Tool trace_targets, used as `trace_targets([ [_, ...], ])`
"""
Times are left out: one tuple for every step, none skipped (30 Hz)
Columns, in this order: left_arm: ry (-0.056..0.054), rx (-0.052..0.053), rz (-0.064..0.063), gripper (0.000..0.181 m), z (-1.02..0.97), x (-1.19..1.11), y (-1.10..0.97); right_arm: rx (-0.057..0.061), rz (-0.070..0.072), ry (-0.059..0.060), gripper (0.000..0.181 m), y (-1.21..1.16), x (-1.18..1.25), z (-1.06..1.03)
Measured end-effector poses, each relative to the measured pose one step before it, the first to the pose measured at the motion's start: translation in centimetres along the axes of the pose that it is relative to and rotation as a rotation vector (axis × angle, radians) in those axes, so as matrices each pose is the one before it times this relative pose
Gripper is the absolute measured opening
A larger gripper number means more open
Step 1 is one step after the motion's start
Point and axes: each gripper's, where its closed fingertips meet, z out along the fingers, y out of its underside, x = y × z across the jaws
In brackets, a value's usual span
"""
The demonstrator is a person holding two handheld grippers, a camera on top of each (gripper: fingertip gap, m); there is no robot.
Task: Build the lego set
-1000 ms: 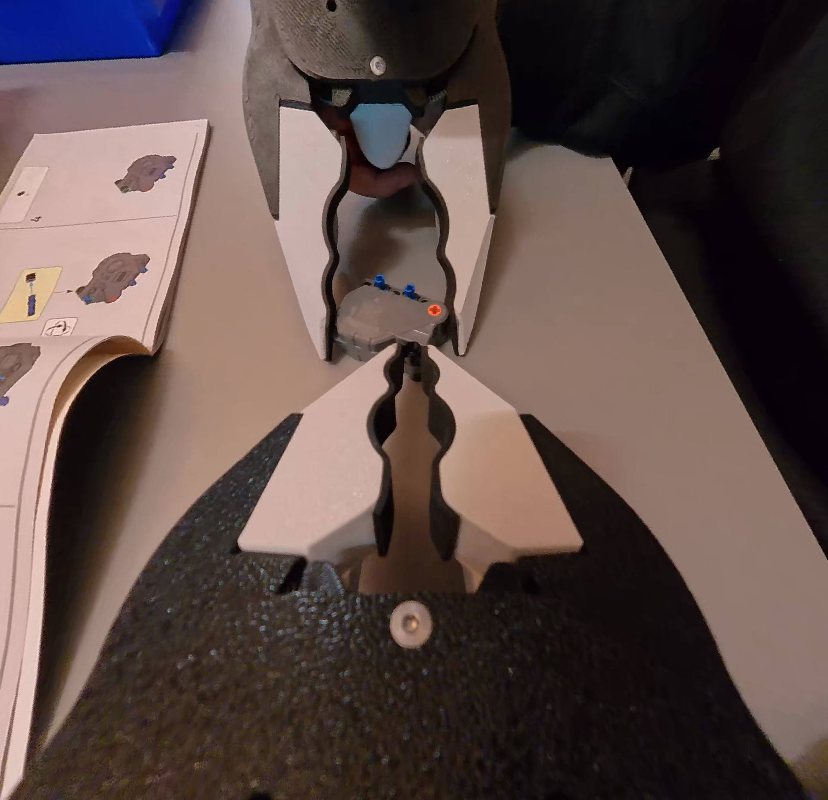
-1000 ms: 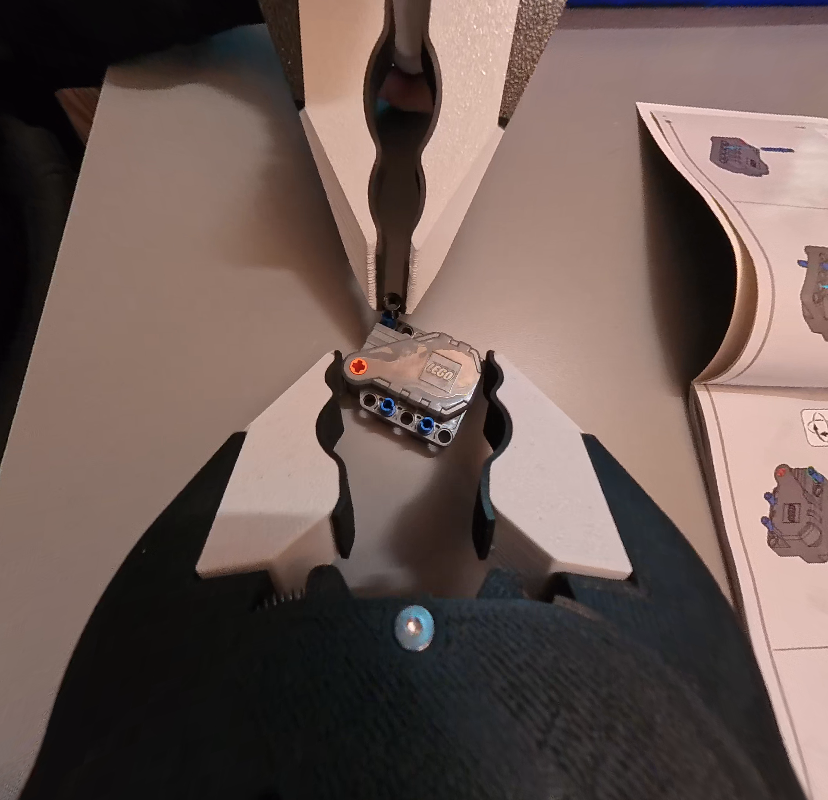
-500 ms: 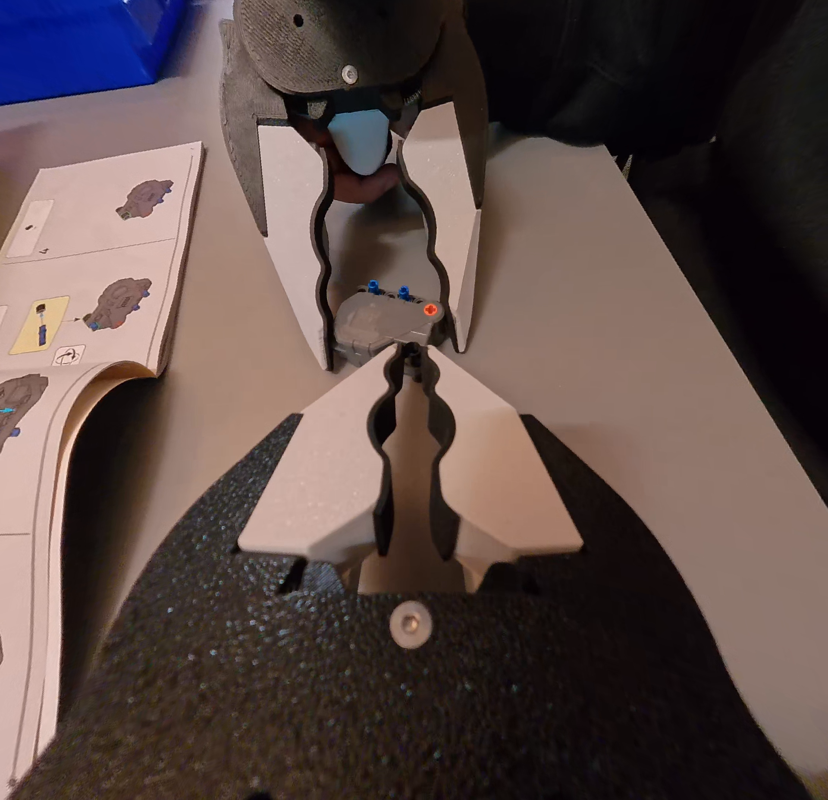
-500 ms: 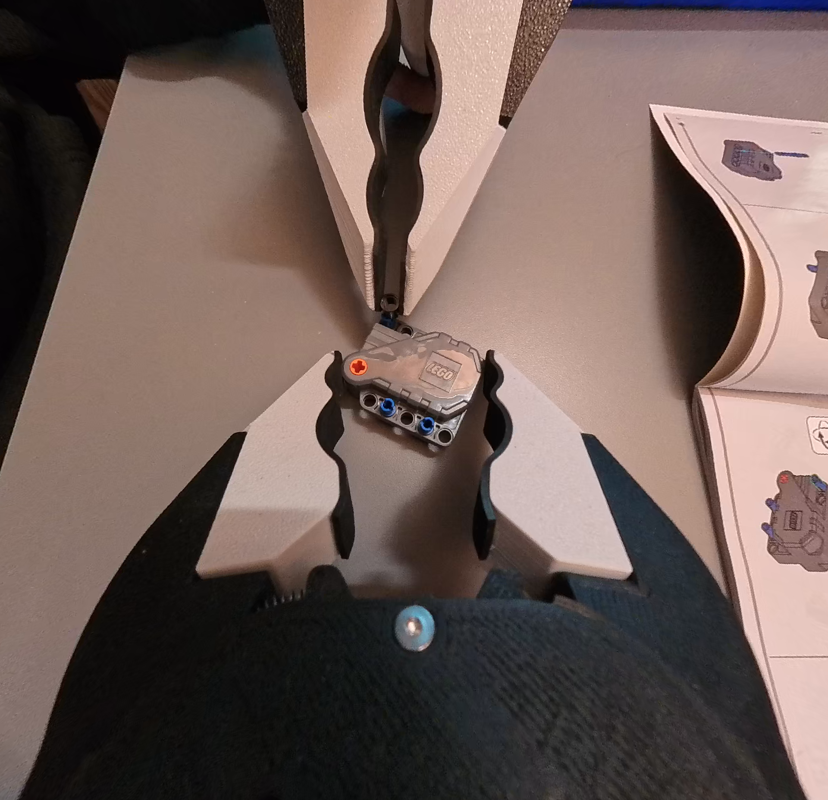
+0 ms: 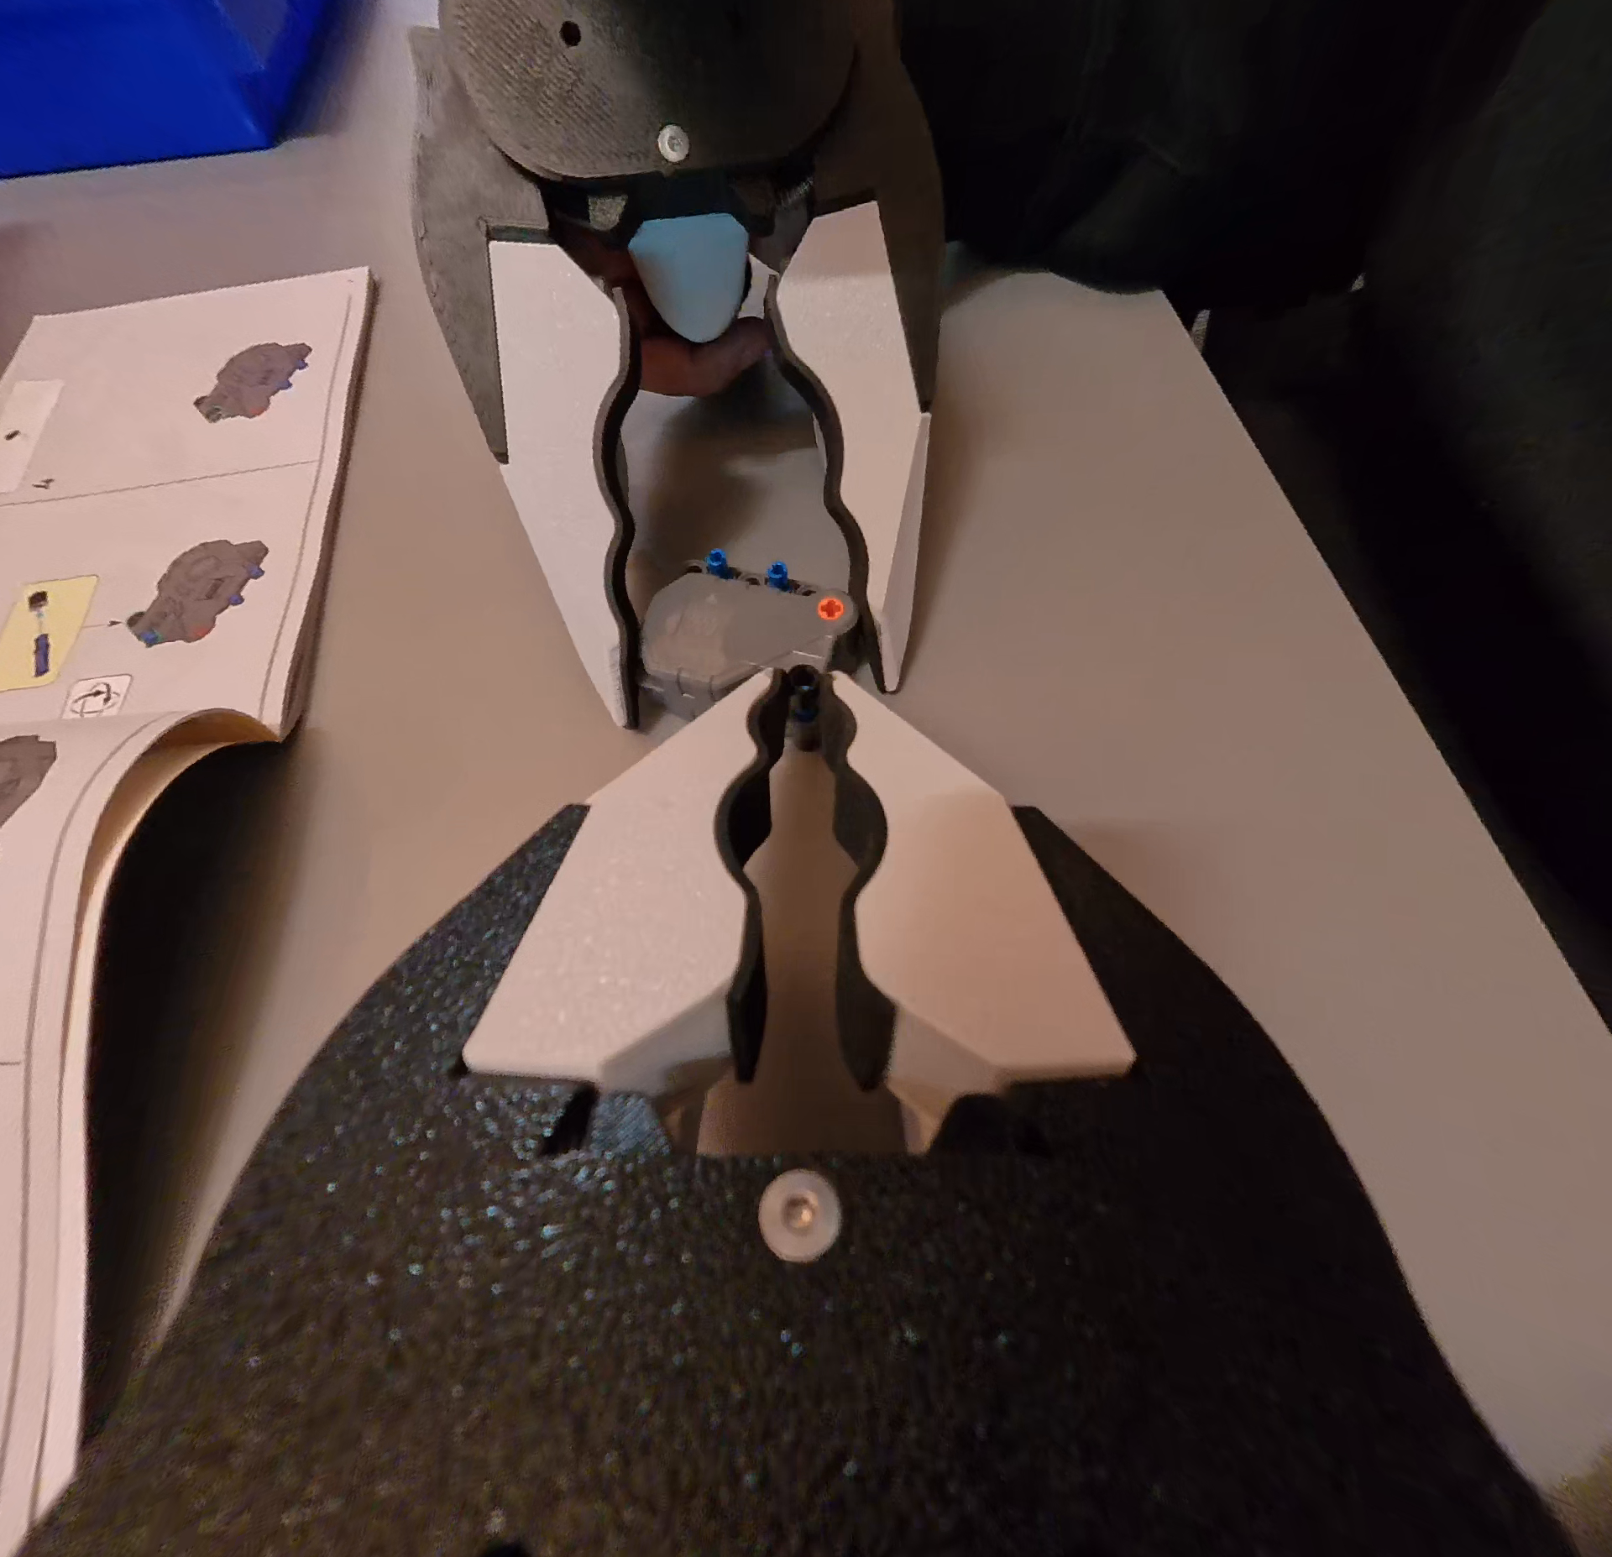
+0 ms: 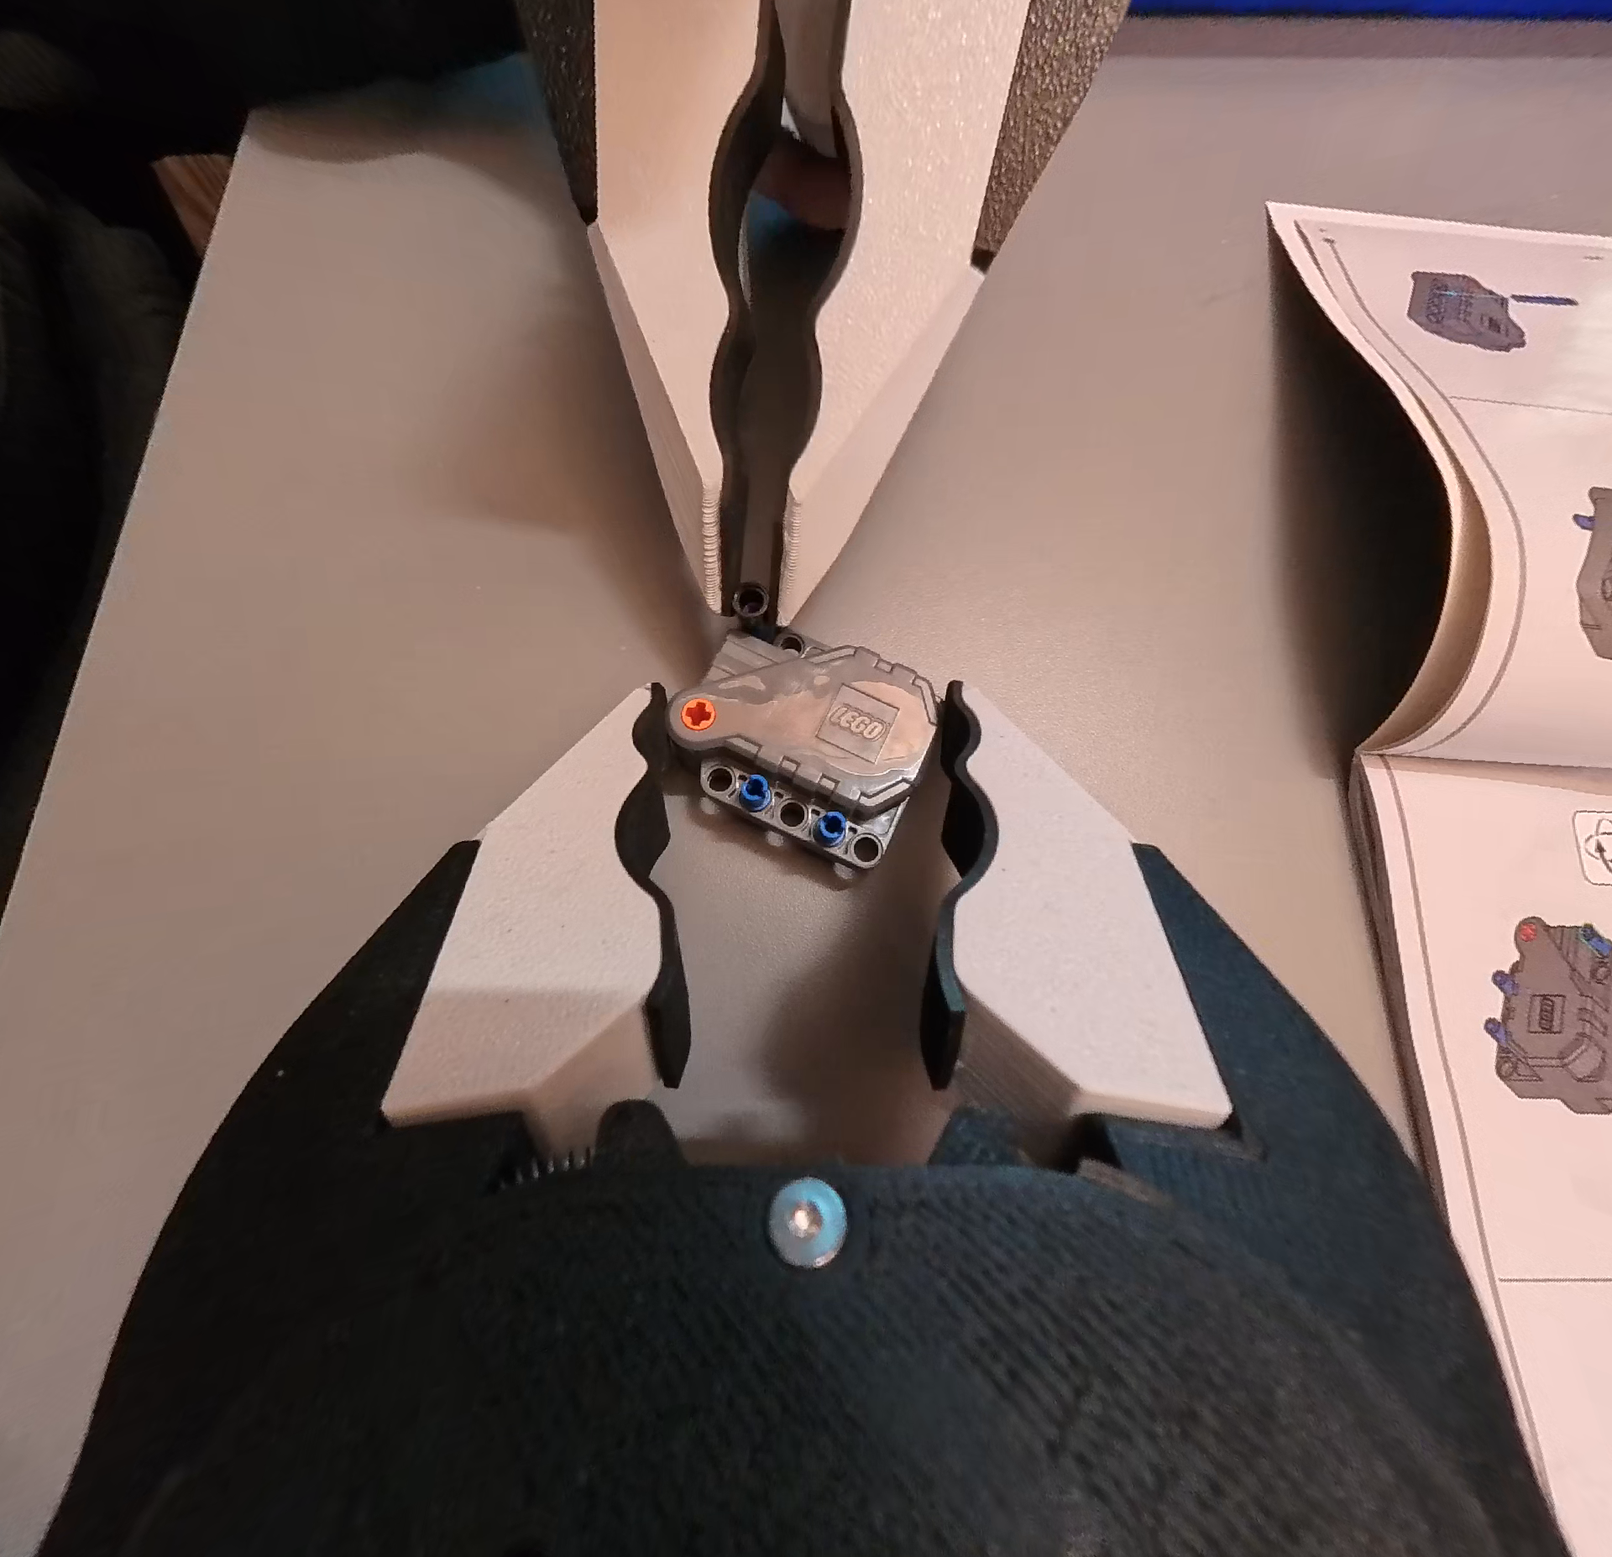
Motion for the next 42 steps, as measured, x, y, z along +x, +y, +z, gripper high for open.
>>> trace_targets([
  [0.0065, 0.0002, -0.0112, 0.004, -0.001, 0.007, 0.004, 0.0000, 0.0002, -0.0002, 0.062, 0.004, 0.003, -0.004],
  [0.0070, 0.0003, -0.0149, 0.004, 0.003, 0.010, -0.002, 0.0000, 0.0000, 0.0000, 0.062, -0.004, -0.009, 0.004],
  [0.0052, 0.0005, -0.0101, 0.004, -0.015, 0.000, -0.007, 0.0000, -0.0001, 0.0001, 0.062, 0.005, -0.004, -0.006],
  [0.0017, 0.0003, -0.0020, 0.004, -0.002, 0.001, -0.002, 0.0000, -0.0001, 0.0001, 0.062, 0.000, 0.002, 0.000],
  [-0.0009, -0.0061, -0.0012, 0.004, 0.009, -0.008, 0.099, 0.0000, -0.0001, 0.0002, 0.062, 0.000, 0.003, 0.000],
  [-0.0053, -0.0243, -0.0016, 0.004, 0.042, -0.065, 0.399, 0.0000, 0.0001, 0.0000, 0.061, 0.000, -0.001, 0.000],
  [-0.0108, -0.0410, 0.0007, 0.006, 0.106, -0.137, 0.676, 0.0000, 0.0003, -0.0002, 0.062, 0.004, 0.003, -0.005],
  [-0.0097, -0.0343, 0.0062, 0.008, 0.126, -0.073, 0.542, 0.0000, 0.0001, -0.0001, 0.062, 0.000, -0.002, 0.000],
  [-0.0028, -0.0107, 0.0146, 0.006, 0.098, 0.079, 0.120, 0.0000, 0.0001, -0.0002, 0.062, 0.001, -0.003, 0.000],
  [-0.0027, 0.0060, 0.0164, 0.005, 0.008, 0.075, -0.129, 0.0000, 0.0004, -0.0006, 0.062, -0.001, 0.003, 0.002],
  [-0.0056, 0.0074, 0.0069, 0.005, -0.048, -0.041, -0.117, 0.0000, 0.0002, -0.0003, 0.062, 0.000, -0.005, 0.000],
  [-0.0002, 0.0075, -0.0017, 0.005, -0.065, -0.015, -0.086, 0.0000, -0.0001, 0.0001, 0.062, 0.000, 0.002, 0.000],
  [0.0020, 0.0069, -0.0032, 0.004, -0.061, 0.010, -0.084, 0.0000, -0.0001, 0.0001, 0.062, 0.005, -0.005, -0.006],
  [-0.0008, 0.0059, -0.0026, 0.004, -0.073, -0.003, -0.070, 0.0000, -0.0002, 0.0002, 0.062, 0.000, 0.005, 0.000],
  [-0.0031, -0.0006, -0.0028, 0.004, -0.094, -0.032, 0.053, 0.0000, -0.0003, 0.0002, 0.062, -0.005, -0.003, 0.005],
  [-0.0026, -0.0068, -0.0016, 0.004, -0.128, -0.019, 0.182, 0.0000, 0.0000, 0.0000, 0.062, 0.000, 0.000, 0.000],
  [-0.0032, -0.0066, -0.0002, 0.004, -0.102, -0.009, 0.198, 0.0000, 0.0000, 0.0000, 0.062, 0.000, 0.000, 0.000],
  [-0.0063, -0.0126, 0.0017, 0.004, -0.086, -0.036, 0.271, 0.0000, 0.0005, -0.0005, 0.062, 0.005, -0.002, -0.005],
  [-0.0109, -0.0291, 0.0057, 0.004, -0.085, -0.077, 0.475, -0.0001, 0.0008, -0.0009, 0.062, -0.005, 0.002, 0.007],
  [-0.0116, -0.0388, 0.0082, 0.004, -0.064, -0.078, 0.587, 0.0000, 0.0001, -0.0001, 0.062, 0.004, 0.005, -0.004],
  [-0.0111, -0.0204, 0.0028, 0.005, -0.049, -0.067, 0.305, 0.0000, -0.0003, 0.0002, 0.062, -0.004, -0.003, 0.004],
  [-0.0127, 0.0027, -0.0051, 0.004, -0.060, -0.141, -0.046, 0.0000, -0.0002, 0.0000, 0.062, 0.005, -0.005, -0.006],
  [-0.0090, -0.0030, -0.0064, 0.004, -0.021, -0.125, 0.103, 0.0000, 0.0001, -0.0001, 0.062, 0.000, -0.002, 0.000],
  [-0.0025, -0.0022, -0.0049, 0.005, -0.012, -0.036, 0.102, 0.0000, -0.0001, 0.0001, 0.062, 0.000, 0.002, 0.000],
  [-0.0042, 0.0028, -0.0040, 0.005, -0.043, -0.043, 0.037, 0.0000, -0.0002, 0.0002, 0.062, 0.000, 0.004, 0.000],
  [-0.0071, 0.0027, -0.0037, 0.007, -0.055, -0.078, 0.035, 0.0000, -0.0001, 0.0001, 0.062, 0.000, 0.002, 0.000],
  [-0.0020, 0.0028, -0.0070, 0.007, -0.039, -0.019, 0.050, 0.0000, -0.0001, 0.0001, 0.062, 0.000, 0.002, 0.000],
  [0.0012, 0.0025, -0.0104, 0.007, -0.046, 0.013, 0.048, 0.0000, -0.0003, 0.0002, 0.062, 0.001, -0.009, -0.002],
  [-0.0004, 0.0019, -0.0091, 0.008, -0.046, -0.009, 0.037, 0.0000, -0.0005, 0.0003, 0.062, 0.000, 0.007, 0.000],
  [0.0012, 0.0008, -0.0066, 0.008, -0.038, 0.029, 0.047, 0.0000, -0.0002, 0.0001, 0.062, 0.000, 0.002, 0.000],
  [0.0036, -0.0004, -0.0048, 0.006, -0.035, 0.078, 0.036, 0.0000, 0.0001, 0.0000, 0.062, 0.000, -0.001, 0.000],
  [-0.0006, -0.0011, -0.0021, 0.006, -0.025, 0.008, 0.018, 0.0000, 0.0001, -0.0001, 0.062, 0.007, -0.002, 0.007],
  [-0.0052, -0.0016, 0.0025, 0.007, -0.034, -0.044, 0.026, 0.0000, 0.0000, -0.0001, 0.062, 0.000, -0.001, 0.000],
  [-0.0044, -0.0024, 0.0054, 0.008, -0.038, -0.021, 0.019, 0.0000, 0.0001, -0.0001, 0.062, 0.000, -0.002, 0.000],
  [-0.0054, -0.0029, 0.0029, 0.008, -0.028, -0.047, 0.029, 0.0000, 0.0002, -0.0002, 0.062, -0.001, 0.009, 0.002],
  [-0.0125, -0.0041, -0.0054, 0.008, -0.028, -0.180, 0.018, 0.0000, 0.0002, -0.0002, 0.062, 0.000, -0.005, 0.000],
  [-0.0138, -0.0047, -0.0124, 0.010, -0.037, -0.193, -0.019, 0.0000, -0.0001, 0.0000, 0.062, 0.000, 0.001, 0.000],
  [-0.0073, 0.0000, -0.0123, 0.010, -0.060, -0.066, -0.103, 0.0000, -0.0002, 0.0001, 0.062, 0.007, 0.003, 0.007],
  [-0.0089, 0.0058, -0.0129, 0.009, -0.109, -0.036, -0.187, 0.0000, -0.0001, 0.0001, 0.062, -0.004, -0.006, 0.004],
  [-0.0166, 0.0040, -0.0209, 0.008, -0.148, -0.128, -0.160, 0.0000, 0.0000, 0.0000, 0.062, 0.000, 0.000, 0.000],
  [-0.0187, 0.0006, -0.0313, 0.008, -0.156, -0.119, -0.084, 0.0000, 0.0000, 0.0000, 0.062, 0.000, 0.000, 0.000],
  [-0.0181, -0.0019, -0.0385, 0.006, -0.103, -0.085, -0.019, 0.0000, -0.0001, 0.0001, 0.062, 0.000, 0.002, 0.000],
])
